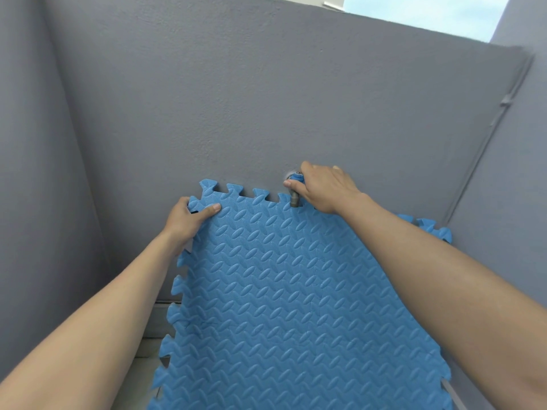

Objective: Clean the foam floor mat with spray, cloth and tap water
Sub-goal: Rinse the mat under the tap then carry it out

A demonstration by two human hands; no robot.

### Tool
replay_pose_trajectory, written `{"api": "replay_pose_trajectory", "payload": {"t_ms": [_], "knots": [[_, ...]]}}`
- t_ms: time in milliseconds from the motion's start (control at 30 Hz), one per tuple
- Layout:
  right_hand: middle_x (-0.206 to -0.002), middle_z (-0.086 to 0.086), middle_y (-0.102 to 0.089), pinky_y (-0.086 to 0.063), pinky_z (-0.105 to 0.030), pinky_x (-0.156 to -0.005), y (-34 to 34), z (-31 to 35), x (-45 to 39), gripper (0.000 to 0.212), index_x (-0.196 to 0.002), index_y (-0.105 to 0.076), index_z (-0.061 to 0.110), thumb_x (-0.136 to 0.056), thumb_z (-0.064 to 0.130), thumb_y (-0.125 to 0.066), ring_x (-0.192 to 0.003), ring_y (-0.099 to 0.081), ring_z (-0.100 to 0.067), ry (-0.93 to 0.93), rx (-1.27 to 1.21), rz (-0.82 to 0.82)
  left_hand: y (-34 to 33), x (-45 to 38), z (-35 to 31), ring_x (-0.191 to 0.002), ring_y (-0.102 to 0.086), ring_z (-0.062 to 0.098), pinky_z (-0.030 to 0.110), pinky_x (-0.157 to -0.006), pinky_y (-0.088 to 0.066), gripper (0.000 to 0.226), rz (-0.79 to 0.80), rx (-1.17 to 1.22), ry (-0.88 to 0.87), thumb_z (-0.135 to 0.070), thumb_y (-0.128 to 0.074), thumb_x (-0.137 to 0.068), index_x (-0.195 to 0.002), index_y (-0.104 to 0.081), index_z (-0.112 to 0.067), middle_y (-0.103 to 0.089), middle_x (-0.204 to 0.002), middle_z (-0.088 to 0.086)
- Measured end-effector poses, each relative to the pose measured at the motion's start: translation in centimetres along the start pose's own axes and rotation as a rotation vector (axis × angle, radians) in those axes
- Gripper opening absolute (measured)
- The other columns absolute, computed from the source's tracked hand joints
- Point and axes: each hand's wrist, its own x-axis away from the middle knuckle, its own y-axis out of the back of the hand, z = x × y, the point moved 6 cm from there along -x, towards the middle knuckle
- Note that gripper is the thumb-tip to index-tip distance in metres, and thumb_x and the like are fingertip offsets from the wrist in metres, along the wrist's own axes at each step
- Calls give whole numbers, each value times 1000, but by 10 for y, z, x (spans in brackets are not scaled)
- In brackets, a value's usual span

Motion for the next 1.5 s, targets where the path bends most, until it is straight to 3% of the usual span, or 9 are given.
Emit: {"api": "replay_pose_trajectory", "payload": {"t_ms": [200, 867, 967, 1167, 1300, 1500], "knots": [[-104, -13, -66, -35, -36, -69, 2, 2, 0, 57, -108, -48, 8, -98, 60, -28, -96, -62, -34, -48, 70, 19, -3, 2, -1, -86, -69, 14, 27, -65, -53, 54, -15, -5, -2, -37, -79, -79, -119, -53, -11, -70, -103, 0], [-106, -14, -67, -35, -36, -67, 8, 16, 2, 60, -115, -49, 5, -99, 59, -29, -98, -63, -34, -157, 178, 10, -9, 6, -1, -89, -70, 17, 35, -76, -57, 54, 0, 4, 12, -36, -80, -78, -117, -53, -11, -70, -104, 1], [-103, -13, -67, -36, -37, -65, 8, 16, 3, 60, -115, -49, 5, -99, 59, -29, -94, -63, -33, -165, 177, 10, 10, 8, 4, -89, -70, 17, 32, -72, -57, 56, -21, -7, 29, -37, -80, -77, -119, -54, -11, -70, -106, 2], [-104, -15, -67, -35, -37, -65, 9, 16, 3, 61, -116, -48, 4, -99, 59, -29, -95, -62, -35, -167, 168, -1, 75, 15, 10, -91, -71, 19, 40, -82, -58, 51, -139, 41, 38, -31, -81, -77, -117, -56, -12, -71, -104, 2], [-106, -17, -67, -34, -37, -66, 10, 16, 4, 61, -115, -48, 3, -99, 58, -29, -97, -62, -36, -169, 171, -1, 121, 16, 3, -98, -70, 23, 43, -90, -55, 59, -218, 44, 20, -34, -82, -75, -122, -56, -12, -70, -114, 5], [-102, -16, -67, -34, -37, -64, 10, 14, 7, 59, -113, -48, 4, -100, 58, -29, -93, -63, -36, -189, 184, -11, 156, 18, -15, -93, -68, 19, 38, -83, -55, 51, -292, 42, -29, -34, -81, -77, -118, -55, -15, -69, -110, 1]]}}
